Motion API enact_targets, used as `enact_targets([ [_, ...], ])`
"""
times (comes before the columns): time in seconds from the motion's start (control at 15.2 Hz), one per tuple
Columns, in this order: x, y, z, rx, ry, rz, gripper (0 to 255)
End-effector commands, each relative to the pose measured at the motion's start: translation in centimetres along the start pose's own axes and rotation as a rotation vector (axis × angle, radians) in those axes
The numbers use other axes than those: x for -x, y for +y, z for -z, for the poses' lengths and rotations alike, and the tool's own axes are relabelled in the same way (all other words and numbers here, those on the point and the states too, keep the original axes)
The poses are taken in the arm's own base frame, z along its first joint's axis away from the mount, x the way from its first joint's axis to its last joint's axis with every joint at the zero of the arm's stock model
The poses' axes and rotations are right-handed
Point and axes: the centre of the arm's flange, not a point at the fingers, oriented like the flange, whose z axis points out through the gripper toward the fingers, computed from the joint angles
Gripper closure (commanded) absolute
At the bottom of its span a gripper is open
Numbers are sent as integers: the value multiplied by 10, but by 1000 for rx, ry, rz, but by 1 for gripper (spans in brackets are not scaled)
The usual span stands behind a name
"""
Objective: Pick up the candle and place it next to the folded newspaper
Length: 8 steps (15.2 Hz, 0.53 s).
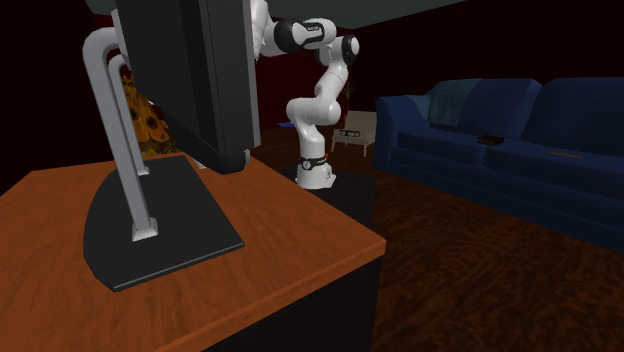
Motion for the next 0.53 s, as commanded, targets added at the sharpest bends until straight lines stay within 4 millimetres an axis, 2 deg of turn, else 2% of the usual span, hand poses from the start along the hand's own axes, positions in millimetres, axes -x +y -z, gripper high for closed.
enact_targets([
  [0.0,11,22,5,-1,-1,2,255],
  [0.46,42,107,26,-1,-1,2,255],
])
